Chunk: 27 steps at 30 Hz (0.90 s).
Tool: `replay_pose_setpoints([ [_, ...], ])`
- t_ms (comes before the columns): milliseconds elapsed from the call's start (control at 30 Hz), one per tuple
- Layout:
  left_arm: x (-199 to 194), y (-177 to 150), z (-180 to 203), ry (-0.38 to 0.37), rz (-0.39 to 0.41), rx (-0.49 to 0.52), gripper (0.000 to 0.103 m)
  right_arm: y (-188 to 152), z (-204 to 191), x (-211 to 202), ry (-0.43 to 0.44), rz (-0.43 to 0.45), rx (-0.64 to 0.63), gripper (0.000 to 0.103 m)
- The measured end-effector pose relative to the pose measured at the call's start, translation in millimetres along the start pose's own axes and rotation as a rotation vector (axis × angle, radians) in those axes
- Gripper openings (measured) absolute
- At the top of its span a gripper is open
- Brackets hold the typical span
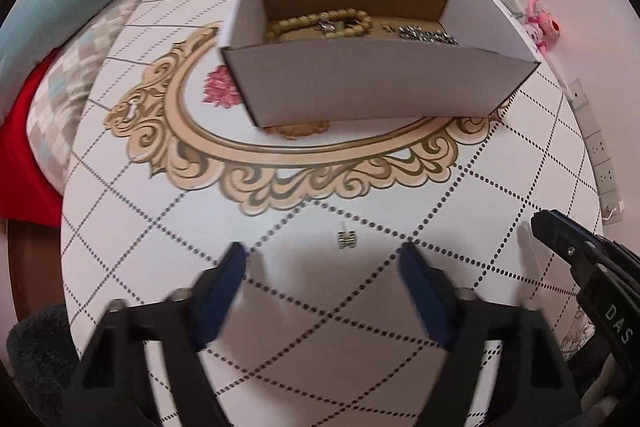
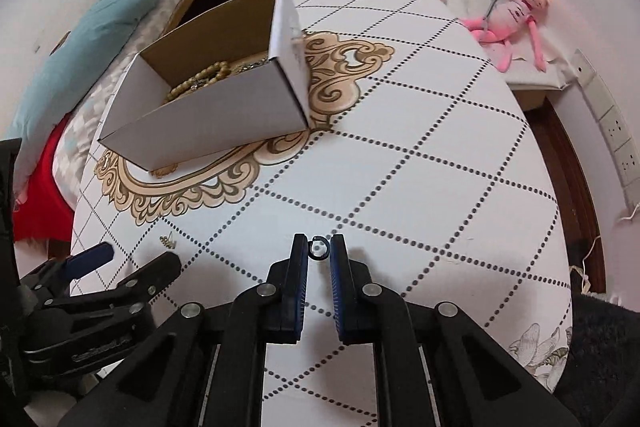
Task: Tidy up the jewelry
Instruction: 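Grasp the last black ring with the right tool while the left tool grasps a gold earring, then carry the ring and earring into the box and open both tools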
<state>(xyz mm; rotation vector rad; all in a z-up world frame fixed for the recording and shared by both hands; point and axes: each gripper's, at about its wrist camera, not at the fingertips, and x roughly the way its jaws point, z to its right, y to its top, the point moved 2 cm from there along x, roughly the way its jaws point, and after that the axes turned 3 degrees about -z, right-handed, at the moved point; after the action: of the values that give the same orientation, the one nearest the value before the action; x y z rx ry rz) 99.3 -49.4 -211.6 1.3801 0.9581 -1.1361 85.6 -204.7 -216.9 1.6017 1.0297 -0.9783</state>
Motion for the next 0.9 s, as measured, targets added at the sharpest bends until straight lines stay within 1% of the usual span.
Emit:
replay_pose_setpoints([
  [33,4,2,-2,-0.003,-0.004,0.005,0.051,0,0,0,0.001,0.001,-0.001,0.012],
  [100,8,7,-4,0.009,0.011,0.021,0.030,-1,-1,0,0.004,-0.003,-0.005,0.012],
  [133,9,10,-4,0.001,0.016,0.032,0.024,-1,-2,2,0.005,-0.009,-0.009,0.012],
  [167,9,11,-3,-0.001,0.019,0.039,0.013,-2,-4,3,0.005,-0.011,-0.011,0.012],
  [200,9,12,-2,-0.004,0.019,0.044,0.010,-3,-5,4,0.004,-0.013,-0.014,0.012],
  [300,9,13,0,-0.007,0.022,0.047,0.006,-5,-6,6,0.004,-0.018,-0.018,0.012],
  [567,2,11,1,-0.023,0.041,0.048,0.006,-5,-7,-4,0.006,-0.001,-0.029,0.012],
  [767,-28,12,0,-0.053,0.090,0.058,0.006,0,-7,-21,0.032,0.030,-0.023,0.012],
  [900,-65,32,-5,-0.108,0.132,0.040,0.006,19,-12,-44,0.086,0.071,-0.011,0.012],
])
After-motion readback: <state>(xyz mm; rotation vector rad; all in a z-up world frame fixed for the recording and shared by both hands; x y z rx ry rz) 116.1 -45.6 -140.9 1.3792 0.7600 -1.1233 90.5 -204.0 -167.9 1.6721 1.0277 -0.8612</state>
